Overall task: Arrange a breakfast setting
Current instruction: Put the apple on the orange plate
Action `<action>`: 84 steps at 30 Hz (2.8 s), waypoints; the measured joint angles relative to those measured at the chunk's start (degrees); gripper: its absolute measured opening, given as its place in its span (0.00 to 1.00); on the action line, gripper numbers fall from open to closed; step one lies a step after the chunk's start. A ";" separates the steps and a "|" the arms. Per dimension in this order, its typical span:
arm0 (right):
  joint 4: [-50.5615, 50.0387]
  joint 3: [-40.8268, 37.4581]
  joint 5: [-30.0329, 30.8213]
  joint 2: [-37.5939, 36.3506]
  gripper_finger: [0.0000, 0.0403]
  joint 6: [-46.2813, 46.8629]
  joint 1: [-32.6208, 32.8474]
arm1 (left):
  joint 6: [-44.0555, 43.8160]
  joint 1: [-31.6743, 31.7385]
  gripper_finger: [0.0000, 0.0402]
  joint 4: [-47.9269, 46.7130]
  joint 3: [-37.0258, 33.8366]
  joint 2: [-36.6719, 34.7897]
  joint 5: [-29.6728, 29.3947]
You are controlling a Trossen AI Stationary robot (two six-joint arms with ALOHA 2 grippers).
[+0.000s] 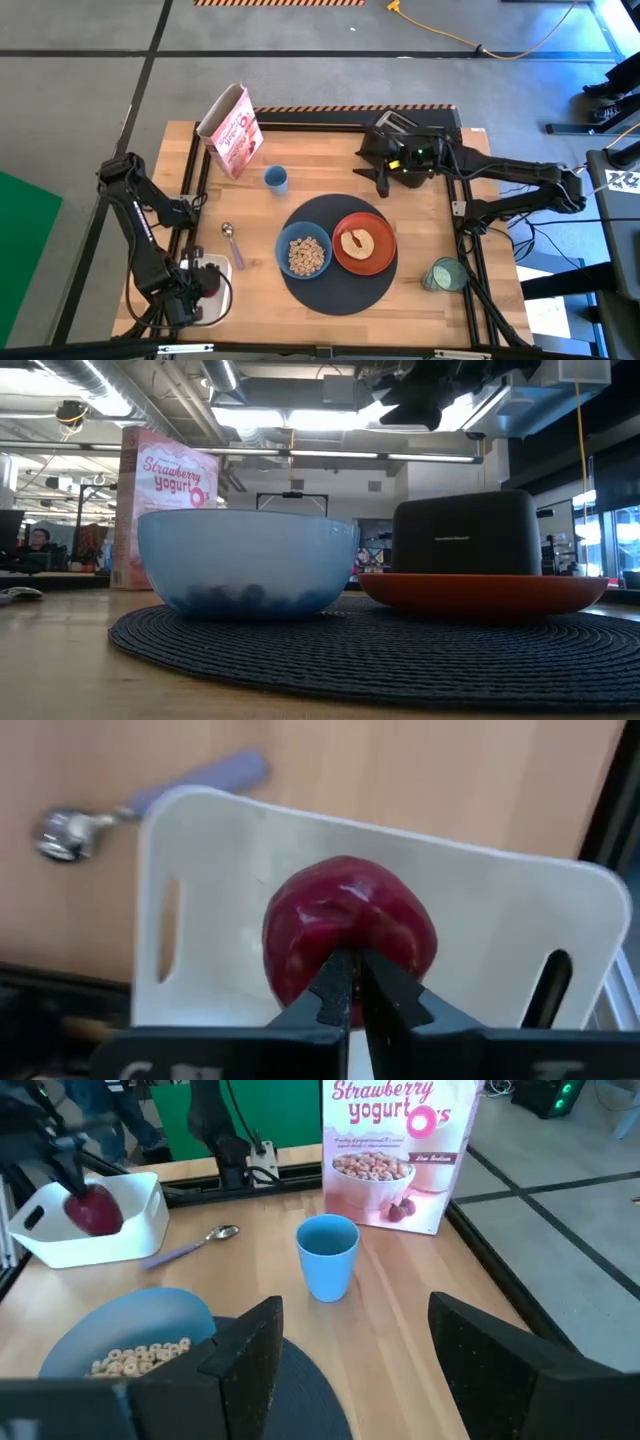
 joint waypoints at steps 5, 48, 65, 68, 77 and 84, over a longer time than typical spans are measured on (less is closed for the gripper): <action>1.43 -0.02 -0.59 1.59 0.59 0.26 1.07 | 0.38 1.47 0.01 -9.95 6.62 -0.04 -4.62; 15.35 -0.04 25.90 9.96 0.84 -13.16 21.35 | 67.75 58.24 0.02 33.27 21.92 6.52 -12.17; 13.77 -0.07 21.26 12.52 0.89 -12.19 15.65 | 67.65 60.63 0.02 36.29 21.92 6.64 -10.30; 13.36 -0.07 19.39 12.52 0.87 -11.76 15.65 | 67.51 60.67 0.02 36.21 21.92 6.64 -10.23; 14.06 -0.07 18.92 12.52 0.93 -11.59 15.65 | 66.71 60.69 0.02 35.25 21.88 9.37 -10.06; 11.53 -0.02 18.41 12.81 0.86 -9.99 15.65 | 66.34 60.54 0.02 35.56 21.86 9.97 -9.51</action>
